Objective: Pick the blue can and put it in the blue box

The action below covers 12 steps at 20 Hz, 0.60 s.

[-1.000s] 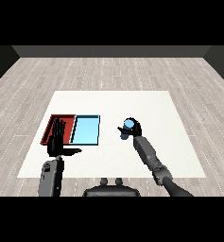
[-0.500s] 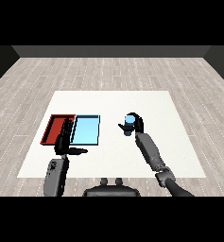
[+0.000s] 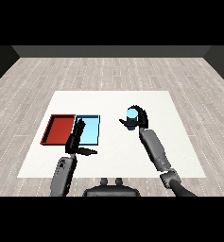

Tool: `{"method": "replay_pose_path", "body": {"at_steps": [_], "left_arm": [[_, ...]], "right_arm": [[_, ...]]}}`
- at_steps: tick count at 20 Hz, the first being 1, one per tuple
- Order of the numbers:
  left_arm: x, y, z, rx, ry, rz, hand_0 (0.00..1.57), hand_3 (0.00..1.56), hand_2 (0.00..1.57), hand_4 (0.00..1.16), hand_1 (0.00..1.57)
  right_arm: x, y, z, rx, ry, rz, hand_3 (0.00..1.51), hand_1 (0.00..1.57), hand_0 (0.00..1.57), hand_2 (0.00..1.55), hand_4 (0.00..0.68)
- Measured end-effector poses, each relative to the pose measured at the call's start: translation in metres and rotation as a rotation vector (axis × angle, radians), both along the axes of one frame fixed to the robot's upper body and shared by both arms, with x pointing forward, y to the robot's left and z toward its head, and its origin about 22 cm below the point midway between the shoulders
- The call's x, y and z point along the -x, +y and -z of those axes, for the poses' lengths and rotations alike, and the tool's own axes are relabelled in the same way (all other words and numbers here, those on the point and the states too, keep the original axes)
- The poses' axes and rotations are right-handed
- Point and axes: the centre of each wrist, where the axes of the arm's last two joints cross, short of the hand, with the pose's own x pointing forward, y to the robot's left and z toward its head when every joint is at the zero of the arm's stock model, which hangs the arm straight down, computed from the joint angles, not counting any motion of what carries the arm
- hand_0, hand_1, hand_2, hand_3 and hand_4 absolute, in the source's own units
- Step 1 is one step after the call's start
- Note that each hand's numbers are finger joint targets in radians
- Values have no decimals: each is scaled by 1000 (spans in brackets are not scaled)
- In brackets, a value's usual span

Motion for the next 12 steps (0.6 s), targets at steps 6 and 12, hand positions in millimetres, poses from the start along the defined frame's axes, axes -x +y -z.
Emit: {"method": "replay_pose_path", "body": {"at_steps": [6,12], "left_arm": [[-4,-14,2,0,21,17,0,0,0,0,0],[-12,-35,8,24,72,81,0,0,0,0,0]], "right_arm": [[31,15,-13,22,-19,-9,1401,1428,1428,1450,616],[56,30,-18,49,-32,-19,1397,1442,1442,1452,611]]}}
